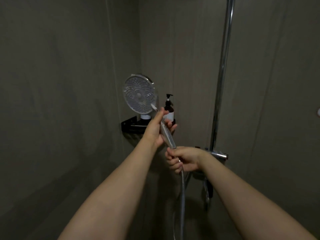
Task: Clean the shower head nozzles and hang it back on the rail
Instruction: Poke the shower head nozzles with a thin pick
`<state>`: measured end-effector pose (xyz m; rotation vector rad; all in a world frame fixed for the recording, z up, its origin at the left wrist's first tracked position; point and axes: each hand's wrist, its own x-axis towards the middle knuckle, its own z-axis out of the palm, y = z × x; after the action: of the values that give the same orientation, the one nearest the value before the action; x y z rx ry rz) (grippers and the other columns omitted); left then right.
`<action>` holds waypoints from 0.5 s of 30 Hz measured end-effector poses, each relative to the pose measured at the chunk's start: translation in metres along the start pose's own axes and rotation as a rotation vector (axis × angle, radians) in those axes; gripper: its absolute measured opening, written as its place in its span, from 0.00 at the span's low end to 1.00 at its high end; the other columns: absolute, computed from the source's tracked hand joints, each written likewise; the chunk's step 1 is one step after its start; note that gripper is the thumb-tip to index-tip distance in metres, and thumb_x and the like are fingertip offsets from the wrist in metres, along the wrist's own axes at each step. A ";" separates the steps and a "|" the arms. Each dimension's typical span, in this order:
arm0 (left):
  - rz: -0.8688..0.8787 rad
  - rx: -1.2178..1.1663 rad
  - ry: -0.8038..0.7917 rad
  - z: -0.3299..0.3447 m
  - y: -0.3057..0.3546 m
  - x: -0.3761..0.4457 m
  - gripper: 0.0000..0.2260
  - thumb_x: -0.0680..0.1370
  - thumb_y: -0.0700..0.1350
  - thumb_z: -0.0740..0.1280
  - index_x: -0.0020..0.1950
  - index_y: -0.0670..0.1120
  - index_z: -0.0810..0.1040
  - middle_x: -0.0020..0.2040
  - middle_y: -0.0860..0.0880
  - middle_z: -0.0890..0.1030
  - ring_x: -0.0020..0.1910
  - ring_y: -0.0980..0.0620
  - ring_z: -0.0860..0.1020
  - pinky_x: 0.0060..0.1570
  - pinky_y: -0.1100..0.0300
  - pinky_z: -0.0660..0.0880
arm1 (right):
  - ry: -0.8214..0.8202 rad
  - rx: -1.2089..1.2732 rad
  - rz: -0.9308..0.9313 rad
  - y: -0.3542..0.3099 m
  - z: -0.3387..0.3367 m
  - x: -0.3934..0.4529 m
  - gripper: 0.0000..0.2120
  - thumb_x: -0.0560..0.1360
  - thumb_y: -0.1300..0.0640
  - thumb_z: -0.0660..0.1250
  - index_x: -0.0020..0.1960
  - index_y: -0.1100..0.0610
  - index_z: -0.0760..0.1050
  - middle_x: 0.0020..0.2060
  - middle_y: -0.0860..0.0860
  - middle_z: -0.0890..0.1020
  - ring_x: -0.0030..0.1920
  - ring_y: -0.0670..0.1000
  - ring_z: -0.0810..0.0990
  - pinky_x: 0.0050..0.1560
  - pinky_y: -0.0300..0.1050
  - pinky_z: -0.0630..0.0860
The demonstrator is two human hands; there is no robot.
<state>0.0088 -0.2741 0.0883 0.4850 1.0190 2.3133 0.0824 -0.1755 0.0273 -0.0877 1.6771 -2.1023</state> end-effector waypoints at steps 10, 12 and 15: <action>0.197 -0.053 0.362 -0.022 0.010 -0.001 0.09 0.74 0.47 0.71 0.42 0.45 0.73 0.27 0.51 0.72 0.20 0.57 0.70 0.25 0.63 0.71 | 0.865 -0.890 -0.138 -0.011 0.034 0.029 0.04 0.73 0.55 0.70 0.42 0.55 0.76 0.33 0.49 0.76 0.28 0.43 0.74 0.32 0.38 0.70; 0.219 -0.055 0.378 -0.022 0.011 0.000 0.09 0.74 0.47 0.71 0.41 0.44 0.73 0.26 0.51 0.71 0.20 0.58 0.70 0.24 0.63 0.71 | 0.824 -0.894 -0.206 -0.011 0.033 0.029 0.05 0.73 0.56 0.70 0.39 0.52 0.75 0.33 0.47 0.75 0.31 0.43 0.74 0.32 0.35 0.69; 0.216 -0.035 0.370 -0.023 0.012 0.001 0.09 0.73 0.47 0.72 0.41 0.45 0.74 0.27 0.51 0.71 0.21 0.57 0.69 0.25 0.63 0.70 | 0.557 -0.602 -0.156 -0.015 0.032 0.014 0.08 0.76 0.56 0.65 0.38 0.52 0.72 0.33 0.48 0.74 0.29 0.42 0.72 0.29 0.32 0.67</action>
<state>-0.0085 -0.2929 0.0828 0.1592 1.1379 2.6753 0.0758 -0.2073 0.0468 0.2096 2.6725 -1.7392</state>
